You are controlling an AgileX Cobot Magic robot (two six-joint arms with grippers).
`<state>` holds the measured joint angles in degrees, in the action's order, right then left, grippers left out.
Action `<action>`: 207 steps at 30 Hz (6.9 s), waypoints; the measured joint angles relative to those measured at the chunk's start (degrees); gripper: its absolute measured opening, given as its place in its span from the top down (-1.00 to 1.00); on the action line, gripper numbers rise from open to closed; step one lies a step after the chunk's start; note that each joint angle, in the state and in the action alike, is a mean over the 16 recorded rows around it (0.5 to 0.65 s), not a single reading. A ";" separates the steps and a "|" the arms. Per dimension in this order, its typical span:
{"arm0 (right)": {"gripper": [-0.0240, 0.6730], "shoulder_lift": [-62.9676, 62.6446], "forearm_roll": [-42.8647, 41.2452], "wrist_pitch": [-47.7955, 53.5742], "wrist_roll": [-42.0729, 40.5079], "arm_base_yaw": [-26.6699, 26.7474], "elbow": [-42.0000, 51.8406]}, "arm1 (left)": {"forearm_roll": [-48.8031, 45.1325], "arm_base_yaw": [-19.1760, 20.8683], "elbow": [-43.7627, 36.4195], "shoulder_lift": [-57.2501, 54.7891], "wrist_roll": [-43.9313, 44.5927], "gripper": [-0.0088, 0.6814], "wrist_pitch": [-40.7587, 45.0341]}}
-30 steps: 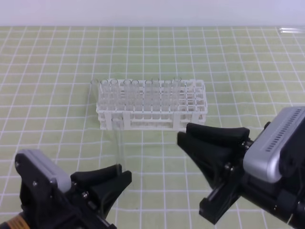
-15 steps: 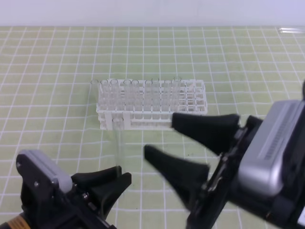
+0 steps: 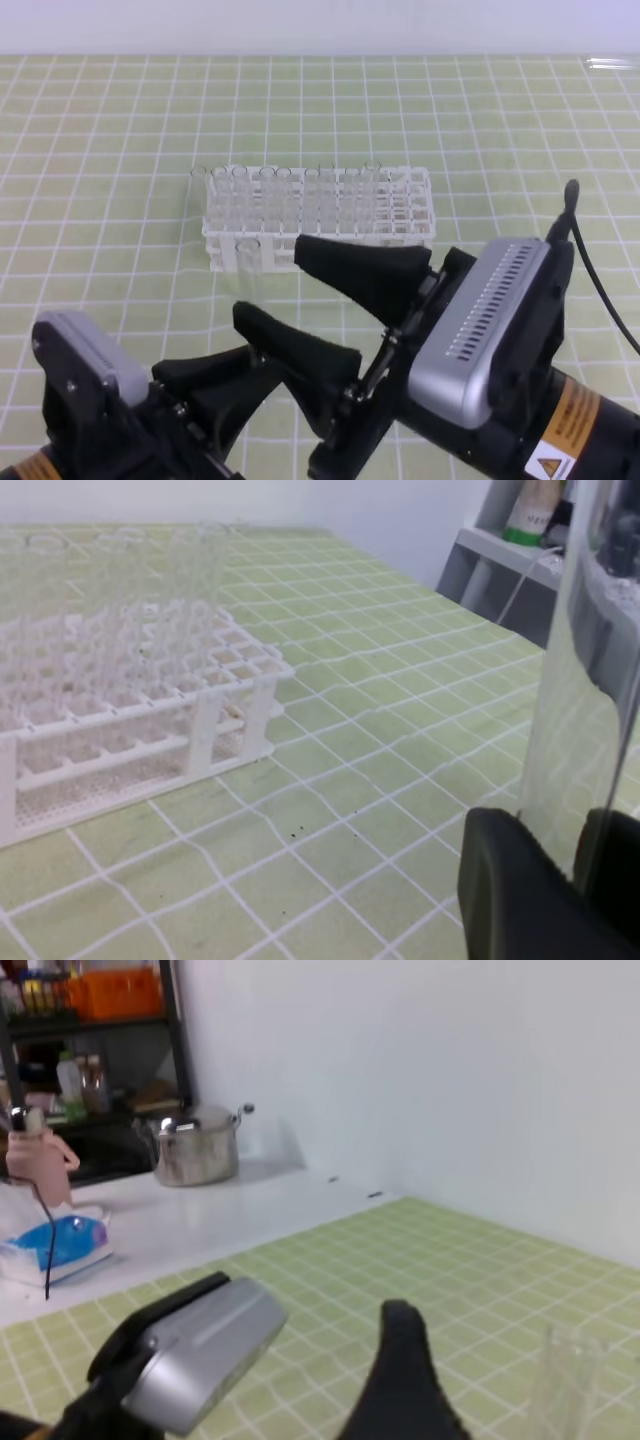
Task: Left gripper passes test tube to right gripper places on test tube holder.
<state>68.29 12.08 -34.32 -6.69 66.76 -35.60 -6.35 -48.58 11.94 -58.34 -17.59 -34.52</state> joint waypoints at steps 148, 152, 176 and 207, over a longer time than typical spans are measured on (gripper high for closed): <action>0.66 1.24 14.89 6.10 -11.39 -0.25 -2.64 | -8.85 0.01 -0.12 27.69 -0.24 0.97 26.05; 0.66 1.06 14.94 6.84 -11.52 -0.22 -2.64 | -8.54 0.00 -0.17 36.85 -1.12 0.98 36.36; 0.66 1.00 17.30 6.44 -14.55 -1.25 -2.64 | -7.12 -0.03 -11.75 55.28 -7.65 0.98 46.68; 0.66 0.91 20.83 3.78 -18.73 -4.73 -2.64 | -6.75 -0.04 -12.26 55.34 -12.05 0.98 51.18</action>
<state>69.21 32.91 -30.53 -25.42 62.03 -38.25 -13.10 -48.62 -0.32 -3.00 -29.64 16.65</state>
